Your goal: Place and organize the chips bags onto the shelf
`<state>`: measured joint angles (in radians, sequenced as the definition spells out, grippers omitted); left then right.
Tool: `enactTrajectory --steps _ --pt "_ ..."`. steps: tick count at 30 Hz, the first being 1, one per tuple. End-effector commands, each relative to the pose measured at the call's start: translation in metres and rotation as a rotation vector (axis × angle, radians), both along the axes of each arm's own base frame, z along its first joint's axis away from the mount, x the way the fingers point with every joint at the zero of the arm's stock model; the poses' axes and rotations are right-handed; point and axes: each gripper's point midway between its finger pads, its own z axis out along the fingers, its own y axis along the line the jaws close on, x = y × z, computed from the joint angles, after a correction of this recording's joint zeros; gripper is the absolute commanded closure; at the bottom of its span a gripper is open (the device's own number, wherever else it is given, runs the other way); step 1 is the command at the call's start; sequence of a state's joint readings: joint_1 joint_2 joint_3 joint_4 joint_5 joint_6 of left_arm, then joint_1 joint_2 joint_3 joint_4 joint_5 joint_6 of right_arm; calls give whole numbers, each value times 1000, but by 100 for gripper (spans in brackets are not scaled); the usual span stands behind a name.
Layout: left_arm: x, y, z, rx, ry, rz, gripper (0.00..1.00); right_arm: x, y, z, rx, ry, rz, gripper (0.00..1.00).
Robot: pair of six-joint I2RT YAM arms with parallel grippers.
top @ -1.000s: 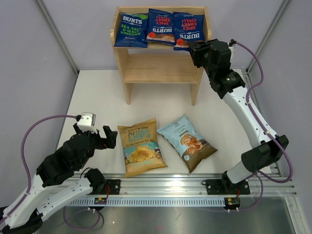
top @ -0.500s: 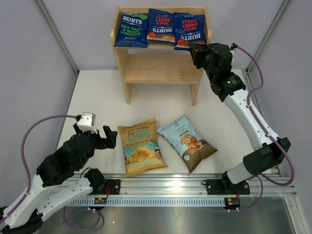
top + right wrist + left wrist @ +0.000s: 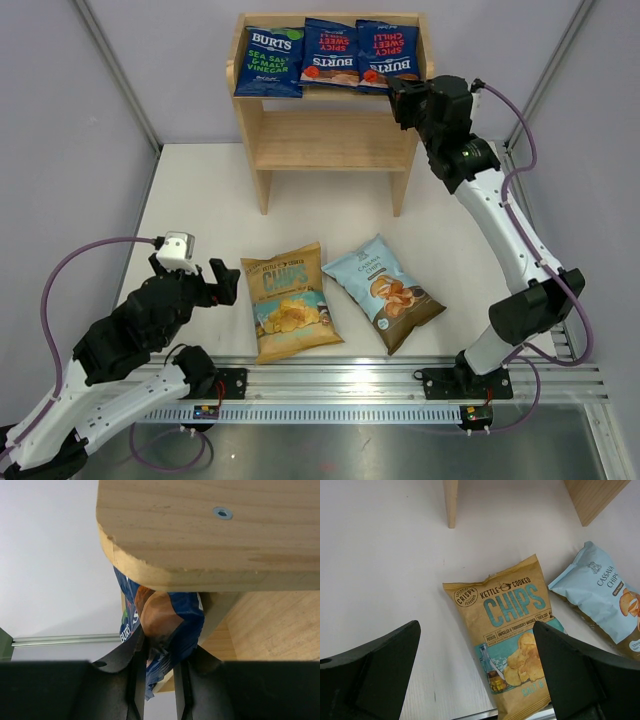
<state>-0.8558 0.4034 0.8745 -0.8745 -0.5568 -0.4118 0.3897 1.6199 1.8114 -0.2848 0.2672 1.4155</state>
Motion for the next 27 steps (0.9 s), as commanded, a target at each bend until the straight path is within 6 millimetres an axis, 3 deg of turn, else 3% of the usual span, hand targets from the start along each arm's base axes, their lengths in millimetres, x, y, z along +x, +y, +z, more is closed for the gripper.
enactTrajectory --steps 1,6,8,11,16,21,25,27 --pt "2 5 13 -33 -41 32 1 6 -16 22 19 -34 -46 75" --pt "2 5 13 -36 -41 31 1 12 -16 20 -12 -22 -37 72" --pt "2 5 13 -34 -42 32 1 11 -13 20 -21 -23 -17 63" --pt "2 5 13 -36 -42 29 1 4 -15 19 -26 -25 -11 60" --pt "3 5 14 -33 -42 30 1 -1 -19 14 -60 -16 -19 47" --pt "2 4 13 -32 -39 26 1 -8 -15 21 -79 -36 18 39" --pt "2 5 12 -33 -38 30 1 -14 -14 25 -81 -41 30 27" --pt "3 5 13 -30 -40 34 1 -16 -16 23 -92 -33 28 27"
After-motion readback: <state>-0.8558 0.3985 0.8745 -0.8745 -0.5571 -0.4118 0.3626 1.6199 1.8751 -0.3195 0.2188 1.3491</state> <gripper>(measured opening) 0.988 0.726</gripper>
